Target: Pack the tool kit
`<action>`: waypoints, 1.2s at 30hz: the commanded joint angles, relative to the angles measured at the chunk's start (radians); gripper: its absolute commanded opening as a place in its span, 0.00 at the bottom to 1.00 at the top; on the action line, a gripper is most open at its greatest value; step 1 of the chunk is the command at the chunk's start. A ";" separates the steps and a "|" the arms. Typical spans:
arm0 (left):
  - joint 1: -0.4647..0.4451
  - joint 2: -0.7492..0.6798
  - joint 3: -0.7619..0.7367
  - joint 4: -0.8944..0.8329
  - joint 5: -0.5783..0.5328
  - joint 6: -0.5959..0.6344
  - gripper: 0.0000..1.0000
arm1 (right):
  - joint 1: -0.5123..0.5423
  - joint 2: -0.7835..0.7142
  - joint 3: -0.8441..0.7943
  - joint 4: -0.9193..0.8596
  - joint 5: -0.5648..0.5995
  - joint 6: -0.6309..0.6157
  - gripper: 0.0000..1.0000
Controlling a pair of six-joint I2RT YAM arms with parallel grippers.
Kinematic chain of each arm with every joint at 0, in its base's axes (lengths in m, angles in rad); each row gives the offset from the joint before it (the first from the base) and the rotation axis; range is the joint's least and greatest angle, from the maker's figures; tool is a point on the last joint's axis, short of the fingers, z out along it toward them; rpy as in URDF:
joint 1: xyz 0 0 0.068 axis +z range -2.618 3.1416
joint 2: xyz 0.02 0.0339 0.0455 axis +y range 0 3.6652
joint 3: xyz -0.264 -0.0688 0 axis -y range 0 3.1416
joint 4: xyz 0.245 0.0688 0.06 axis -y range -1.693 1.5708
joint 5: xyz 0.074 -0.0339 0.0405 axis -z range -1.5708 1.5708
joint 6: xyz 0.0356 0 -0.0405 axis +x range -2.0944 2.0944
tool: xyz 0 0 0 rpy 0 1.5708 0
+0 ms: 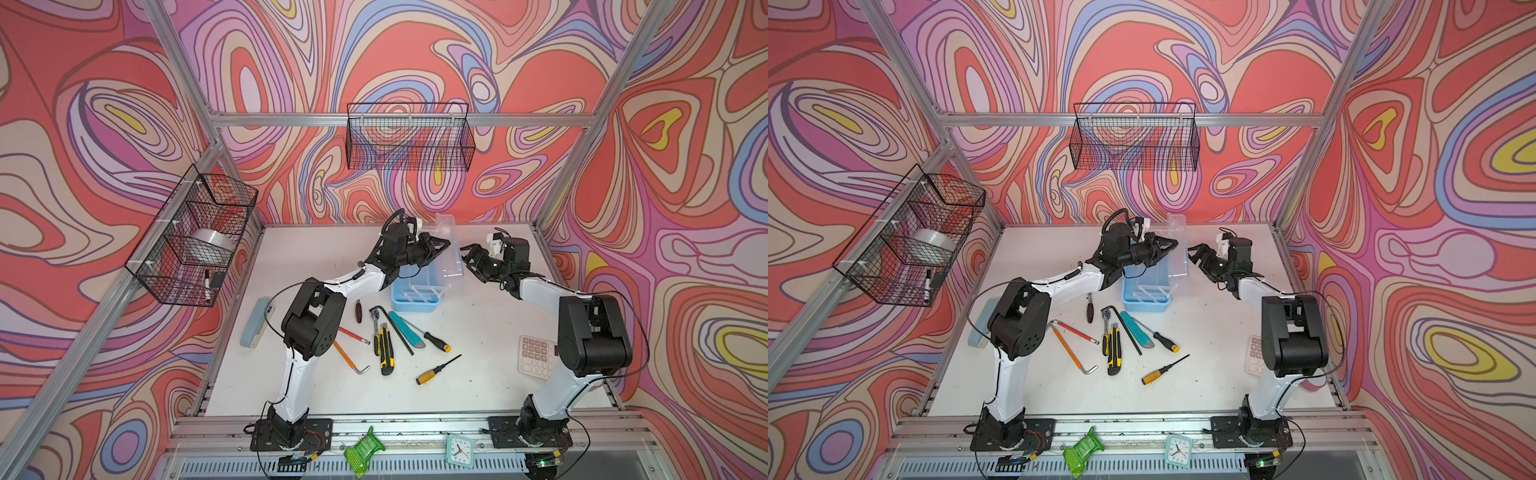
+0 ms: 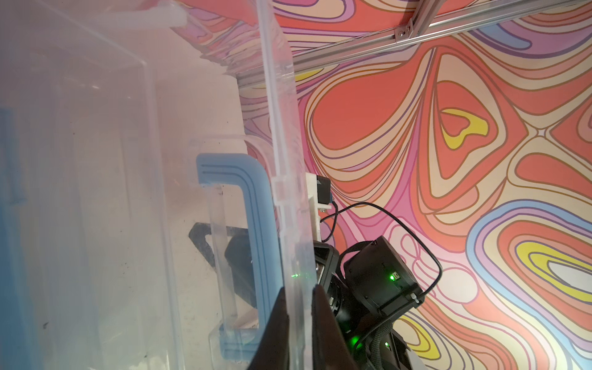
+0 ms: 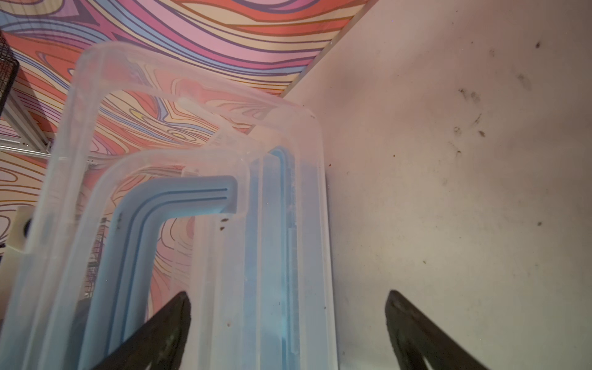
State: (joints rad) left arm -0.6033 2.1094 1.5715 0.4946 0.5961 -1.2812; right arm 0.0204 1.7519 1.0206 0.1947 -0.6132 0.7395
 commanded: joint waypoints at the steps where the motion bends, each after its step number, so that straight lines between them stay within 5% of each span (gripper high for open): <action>1: -0.004 0.027 0.046 0.042 0.013 0.065 0.11 | -0.001 -0.044 -0.006 -0.077 0.044 -0.056 0.98; 27: -0.019 0.175 0.568 -0.802 -0.062 0.429 0.14 | -0.096 -0.169 -0.043 -0.430 0.391 -0.352 0.98; 36: -0.047 0.233 0.659 -0.858 -0.076 0.437 0.39 | -0.116 -0.183 -0.054 -0.459 0.443 -0.380 0.98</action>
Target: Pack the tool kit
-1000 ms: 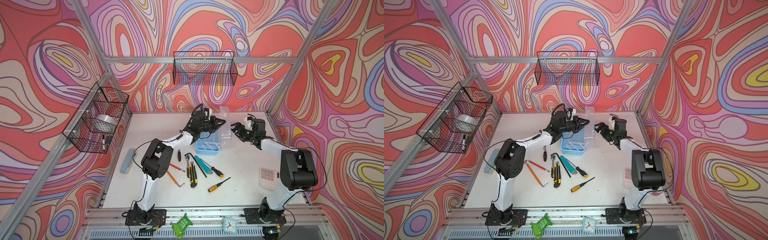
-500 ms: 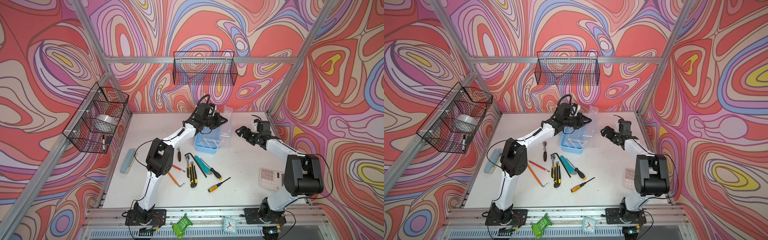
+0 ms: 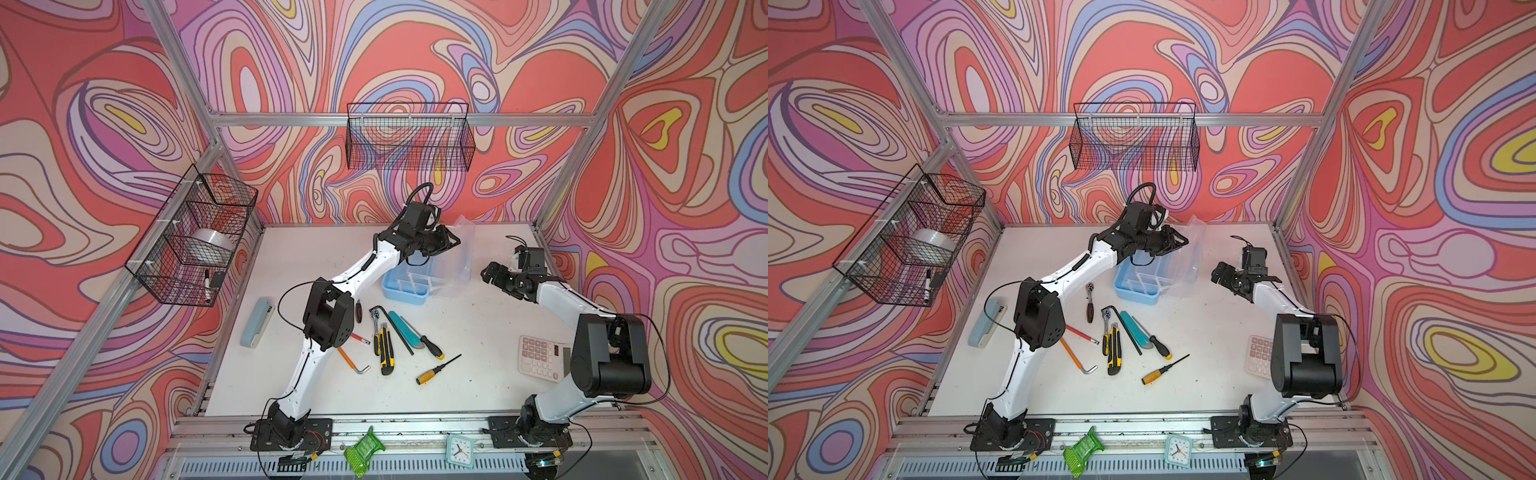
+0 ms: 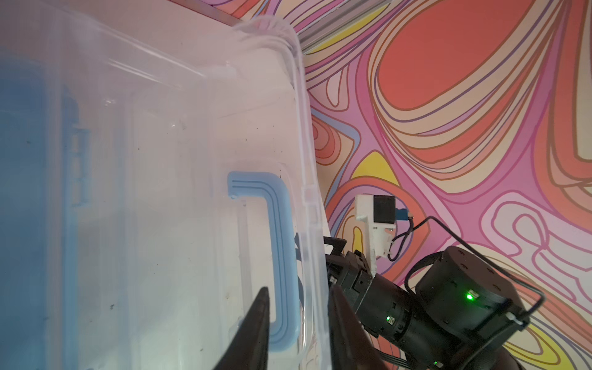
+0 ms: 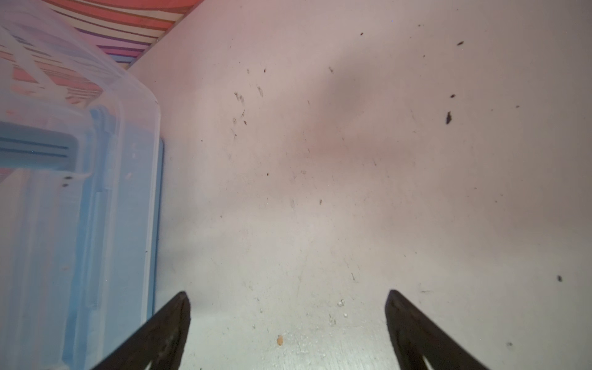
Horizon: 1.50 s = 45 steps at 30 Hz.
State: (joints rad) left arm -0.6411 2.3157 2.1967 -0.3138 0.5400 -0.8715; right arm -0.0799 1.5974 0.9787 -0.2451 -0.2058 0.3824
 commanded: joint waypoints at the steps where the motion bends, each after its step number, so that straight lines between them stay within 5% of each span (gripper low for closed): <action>1: -0.011 0.030 0.039 -0.057 -0.021 0.030 0.42 | -0.021 -0.031 -0.012 -0.022 0.039 -0.025 0.98; 12: -0.011 -0.054 -0.019 -0.079 -0.064 0.102 0.73 | -0.089 -0.059 -0.026 -0.060 0.062 -0.057 0.98; 23: 0.088 -0.311 -0.461 -0.019 -0.191 0.159 0.94 | -0.088 -0.076 -0.036 -0.063 -0.068 -0.082 0.89; 29: 0.124 -0.364 -0.582 -0.034 -0.248 0.191 0.99 | -0.088 -0.105 -0.065 -0.065 -0.088 -0.080 0.85; 45: 0.067 -0.204 -0.497 0.011 -0.103 0.104 0.89 | -0.090 -0.156 -0.101 -0.056 -0.126 -0.080 0.86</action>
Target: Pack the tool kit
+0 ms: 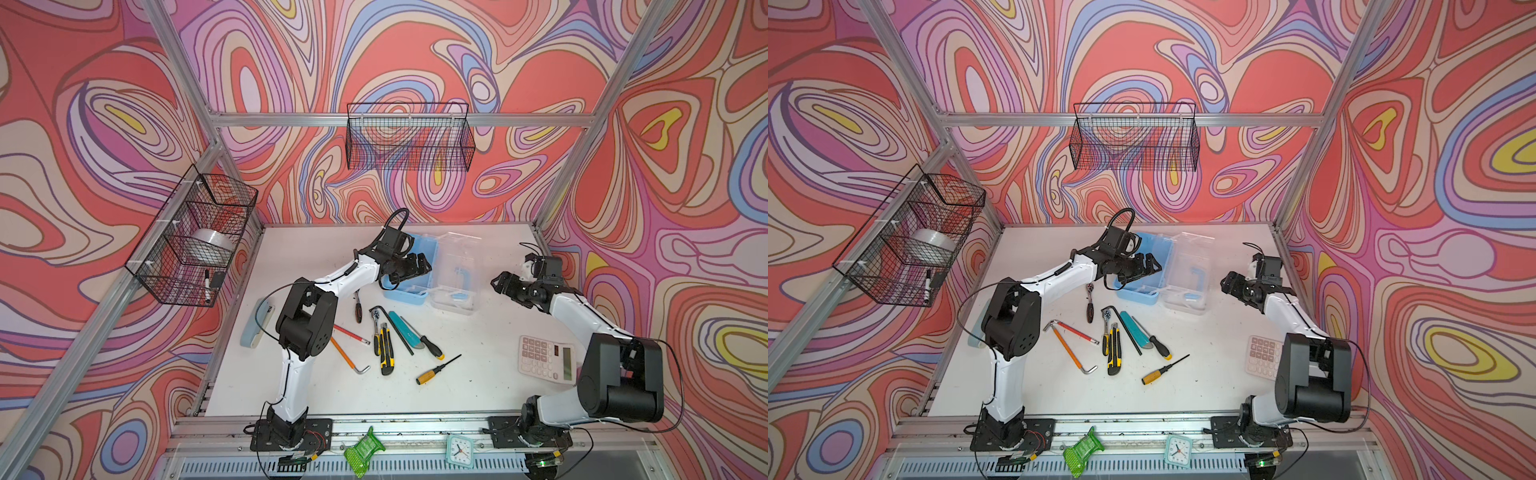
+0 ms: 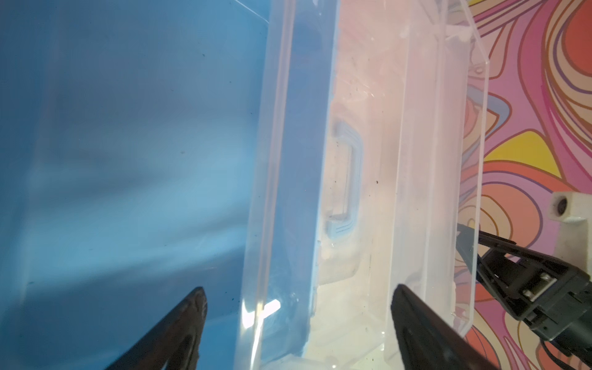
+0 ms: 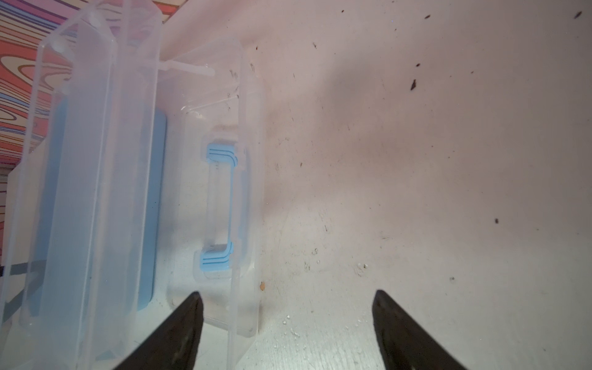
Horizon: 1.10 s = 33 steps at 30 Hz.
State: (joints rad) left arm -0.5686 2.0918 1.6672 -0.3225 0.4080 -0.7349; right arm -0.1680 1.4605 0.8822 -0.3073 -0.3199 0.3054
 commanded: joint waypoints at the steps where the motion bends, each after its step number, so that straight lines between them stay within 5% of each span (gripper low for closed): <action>1: -0.007 0.022 0.026 0.033 0.034 -0.044 0.88 | -0.002 -0.016 -0.002 0.001 -0.016 -0.005 0.86; 16: -0.095 0.071 0.045 0.241 0.063 -0.231 0.86 | -0.089 -0.111 0.025 -0.120 0.050 -0.022 0.88; 28: -0.080 -0.082 -0.028 0.162 -0.030 -0.117 0.98 | -0.074 -0.304 -0.064 -0.106 -0.061 -0.020 0.80; 33: -0.061 -0.162 -0.092 0.114 -0.079 -0.056 1.00 | 0.057 -0.313 -0.040 -0.254 0.085 0.073 0.78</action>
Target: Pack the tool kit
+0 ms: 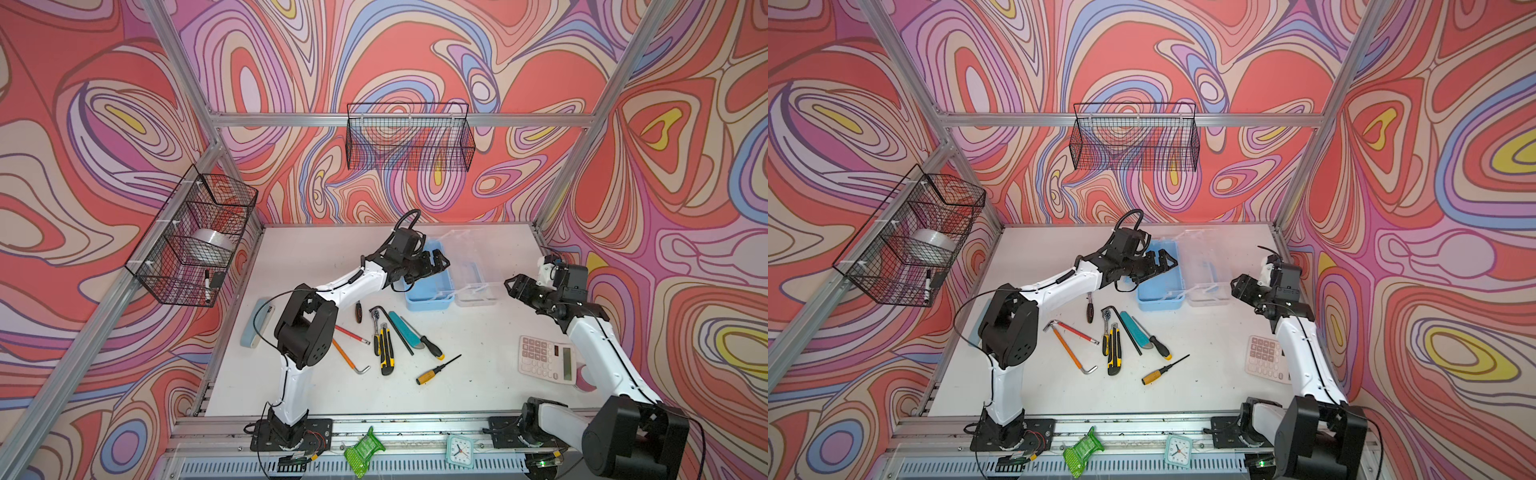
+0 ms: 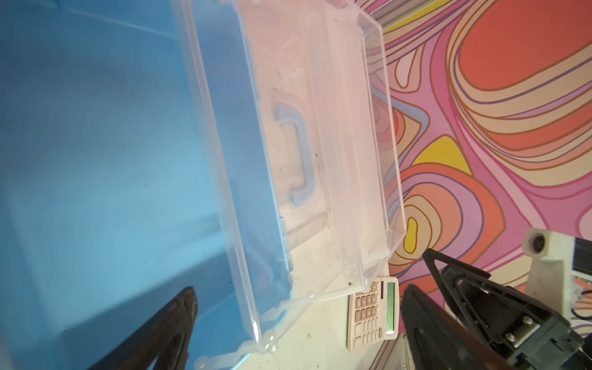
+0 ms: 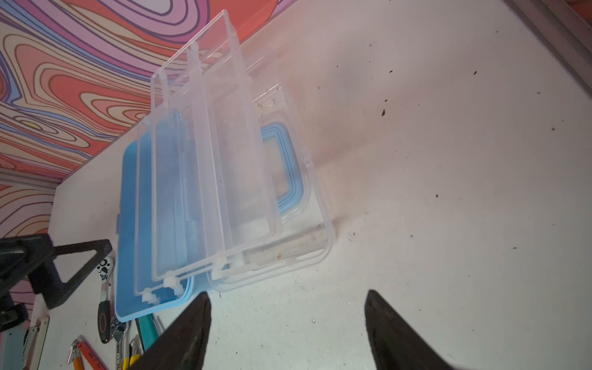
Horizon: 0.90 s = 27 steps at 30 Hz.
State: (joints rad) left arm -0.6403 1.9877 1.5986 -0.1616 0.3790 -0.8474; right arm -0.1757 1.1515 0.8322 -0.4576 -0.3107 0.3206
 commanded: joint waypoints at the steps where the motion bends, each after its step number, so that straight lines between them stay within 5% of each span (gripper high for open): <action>1: 0.013 -0.070 -0.034 -0.065 -0.063 0.072 1.00 | 0.099 -0.010 0.002 -0.124 0.115 0.103 0.77; 13: 0.014 -0.204 -0.162 -0.202 -0.195 0.229 1.00 | 0.366 -0.195 -0.169 -0.233 0.248 0.600 0.67; 27: 0.019 -0.329 -0.326 -0.227 -0.329 0.336 1.00 | 0.811 -0.089 -0.227 -0.239 0.311 1.034 0.54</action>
State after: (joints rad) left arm -0.6266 1.6955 1.3010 -0.3534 0.1040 -0.5652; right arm 0.5816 1.0382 0.6018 -0.7036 -0.0513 1.2247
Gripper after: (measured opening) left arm 0.999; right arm 0.543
